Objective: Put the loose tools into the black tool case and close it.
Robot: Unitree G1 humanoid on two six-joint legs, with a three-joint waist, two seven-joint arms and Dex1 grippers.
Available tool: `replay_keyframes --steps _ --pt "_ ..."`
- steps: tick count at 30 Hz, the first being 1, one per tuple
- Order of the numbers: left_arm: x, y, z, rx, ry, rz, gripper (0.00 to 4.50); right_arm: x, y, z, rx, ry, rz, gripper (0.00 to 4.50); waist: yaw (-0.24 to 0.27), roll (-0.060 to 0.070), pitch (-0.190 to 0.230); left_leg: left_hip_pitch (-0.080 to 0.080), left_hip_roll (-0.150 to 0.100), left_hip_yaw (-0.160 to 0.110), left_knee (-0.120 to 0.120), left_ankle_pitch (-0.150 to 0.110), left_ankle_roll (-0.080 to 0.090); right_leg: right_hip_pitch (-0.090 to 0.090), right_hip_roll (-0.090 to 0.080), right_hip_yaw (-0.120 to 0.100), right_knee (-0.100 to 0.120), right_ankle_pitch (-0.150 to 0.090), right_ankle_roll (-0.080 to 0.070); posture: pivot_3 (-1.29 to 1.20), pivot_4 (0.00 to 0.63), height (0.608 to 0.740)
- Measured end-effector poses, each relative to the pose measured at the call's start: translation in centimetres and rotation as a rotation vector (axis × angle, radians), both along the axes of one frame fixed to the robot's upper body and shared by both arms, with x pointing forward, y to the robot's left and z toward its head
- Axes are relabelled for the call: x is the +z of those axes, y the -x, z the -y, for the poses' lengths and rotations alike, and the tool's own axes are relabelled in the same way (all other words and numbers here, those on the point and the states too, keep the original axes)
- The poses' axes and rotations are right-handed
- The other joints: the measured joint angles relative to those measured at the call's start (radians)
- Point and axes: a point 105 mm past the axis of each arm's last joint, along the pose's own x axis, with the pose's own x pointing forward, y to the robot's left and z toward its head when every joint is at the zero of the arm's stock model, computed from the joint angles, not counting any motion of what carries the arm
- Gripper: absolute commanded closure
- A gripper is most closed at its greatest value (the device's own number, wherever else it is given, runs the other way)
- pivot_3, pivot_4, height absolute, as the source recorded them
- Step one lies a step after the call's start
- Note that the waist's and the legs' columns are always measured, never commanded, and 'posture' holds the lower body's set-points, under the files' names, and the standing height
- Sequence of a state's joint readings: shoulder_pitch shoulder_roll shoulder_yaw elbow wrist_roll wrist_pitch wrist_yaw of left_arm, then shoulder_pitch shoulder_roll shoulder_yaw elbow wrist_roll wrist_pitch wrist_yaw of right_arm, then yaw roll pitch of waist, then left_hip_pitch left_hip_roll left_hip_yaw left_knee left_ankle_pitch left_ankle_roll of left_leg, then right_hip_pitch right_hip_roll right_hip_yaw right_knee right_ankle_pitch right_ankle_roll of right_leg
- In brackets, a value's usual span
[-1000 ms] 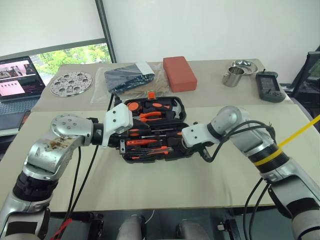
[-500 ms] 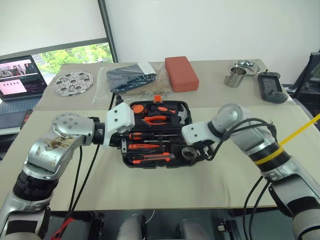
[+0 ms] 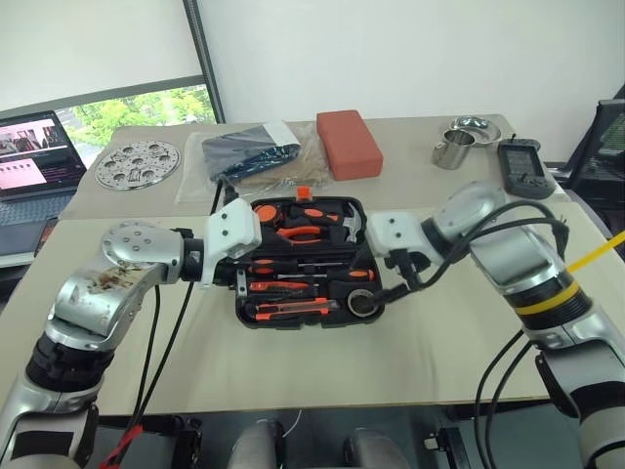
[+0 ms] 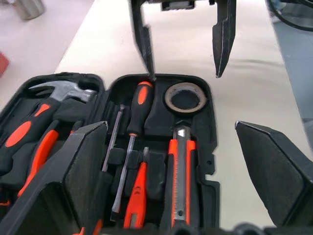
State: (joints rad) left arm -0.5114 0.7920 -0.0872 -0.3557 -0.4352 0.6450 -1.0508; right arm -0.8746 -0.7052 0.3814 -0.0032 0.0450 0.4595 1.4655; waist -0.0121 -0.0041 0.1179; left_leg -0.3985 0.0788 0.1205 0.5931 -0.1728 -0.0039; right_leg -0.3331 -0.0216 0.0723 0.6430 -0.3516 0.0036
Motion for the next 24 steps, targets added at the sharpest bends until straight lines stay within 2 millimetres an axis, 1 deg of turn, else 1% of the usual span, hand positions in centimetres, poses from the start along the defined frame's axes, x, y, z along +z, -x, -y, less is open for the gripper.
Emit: replay_keyframes --steps 2,3,4,5,7,8,10,11,13,15,16,18,20,24 --pt "-0.4 -1.3 -0.7 0.082 0.041 -0.006 0.00 0.2 -1.1 0.4 -0.087 -0.079 -0.007 2.41 0.001 0.000 0.000 0.000 0.000 0.000 0.000 0.000 0.000 0.000 0.000 0.000 0.000 0.000 0.000 0.00 0.150 0.740" --pt "-0.6 -2.3 -1.2 0.145 0.076 -0.009 0.00 0.1 -2.0 0.5 -0.147 -0.120 -0.009 2.81 0.000 0.000 0.000 0.000 0.000 0.000 0.001 0.000 0.000 0.000 0.000 0.000 0.001 0.000 0.000 0.00 0.150 0.740" --pt "-0.7 -3.7 -2.0 0.235 0.119 -0.011 0.00 -0.1 -3.3 0.9 -0.233 -0.172 -0.006 3.11 0.000 0.000 0.000 0.000 -0.001 0.000 0.001 0.000 0.000 -0.001 -0.001 0.000 0.002 0.000 0.000 0.00 0.150 0.740" --pt "-1.1 -5.1 -2.9 0.326 0.157 -0.026 0.00 -0.5 -4.8 1.4 -0.329 -0.220 -0.014 3.57 0.000 0.000 0.000 0.000 -0.001 0.000 0.001 0.000 0.000 0.000 -0.001 0.000 0.002 0.000 0.000 0.00 0.150 0.740" --pt "-1.4 -6.7 -4.1 0.437 0.204 -0.051 0.00 -1.0 -6.4 2.4 -0.447 -0.261 -0.021 4.11 0.000 -0.001 0.000 -0.001 -0.001 0.000 0.001 0.000 0.000 -0.002 -0.001 0.000 0.003 0.000 0.000 0.00 0.150 0.740" --pt "-1.7 -7.9 -4.9 0.514 0.248 -0.081 0.00 -1.3 -7.6 3.0 -0.530 -0.299 -0.031 4.11 0.000 -0.001 0.000 0.000 -0.001 0.000 0.001 0.000 0.000 -0.001 -0.001 0.000 0.004 0.000 0.000 0.00 0.150 0.740" --pt "-1.9 -9.4 -6.3 0.608 0.298 -0.121 0.00 -1.4 -9.0 3.6 -0.633 -0.347 -0.046 4.11 -0.002 -0.001 0.000 -0.001 -0.001 0.000 0.000 0.002 -0.004 -0.002 -0.001 0.000 0.004 0.000 0.000 0.00 0.150 0.740" --pt "-2.2 -10.1 -7.0 0.648 0.324 -0.151 0.00 -1.5 -9.6 3.9 -0.682 -0.366 -0.061 3.90 -0.003 -0.001 0.000 0.000 -0.001 0.001 0.001 0.004 -0.006 -0.002 -0.001 0.000 0.004 0.000 0.000 0.00 0.150 0.740" --pt "-2.8 -11.0 -7.9 0.688 0.359 -0.211 0.00 -2.0 -10.5 4.5 -0.755 -0.398 -0.095 3.25 -0.005 -0.001 0.000 0.000 -0.002 0.001 0.000 0.006 -0.009 -0.002 -0.001 -0.001 0.004 0.000 0.000 0.00 0.150 0.740" --pt "-3.8 -11.5 -8.6 0.708 0.375 -0.278 0.00 -2.8 -11.2 5.0 -0.829 -0.423 -0.132 2.73 -0.005 -0.001 0.000 0.000 -0.002 0.001 -0.001 0.006 -0.010 -0.003 -0.001 -0.002 0.004 0.000 0.000 0.00 0.150 0.740" --pt "-4.1 -11.6 -8.8 0.712 0.379 -0.303 0.00 -3.1 -11.4 5.1 -0.857 -0.432 -0.143 2.33 -0.006 -0.001 0.000 0.000 -0.002 0.002 -0.001 0.006 -0.010 -0.003 -0.001 -0.002 0.004 0.000 0.000 0.00 0.150 0.740" --pt "-5.0 -12.0 -9.3 0.724 0.393 -0.366 0.00 -3.4 -12.0 5.1 -0.919 -0.468 -0.177 2.33 -0.007 -0.001 0.000 -0.001 -0.002 0.002 -0.002 0.007 -0.011 -0.004 -0.001 -0.003 0.005 0.000 0.000 0.00 0.150 0.740" --pt "-5.5 -12.4 -9.9 0.744 0.399 -0.403 0.00 -3.4 -12.4 4.8 -0.947 -0.500 -0.205 2.33 -0.008 -0.001 0.000 0.000 -0.002 0.003 -0.002 0.007 -0.012 -0.004 -0.001 -0.003 0.005 0.000 0.000 0.00 0.150 0.740" --pt "-6.0 -13.0 -10.5 0.775 0.412 -0.460 0.00 -3.6 -12.7 3.9 -0.976 -0.558 -0.265 2.33 -0.008 -0.001 0.000 0.000 -0.002 0.003 -0.002 0.007 -0.012 -0.004 -0.001 -0.004 0.005 0.000 0.000 0.00 0.150 0.740"
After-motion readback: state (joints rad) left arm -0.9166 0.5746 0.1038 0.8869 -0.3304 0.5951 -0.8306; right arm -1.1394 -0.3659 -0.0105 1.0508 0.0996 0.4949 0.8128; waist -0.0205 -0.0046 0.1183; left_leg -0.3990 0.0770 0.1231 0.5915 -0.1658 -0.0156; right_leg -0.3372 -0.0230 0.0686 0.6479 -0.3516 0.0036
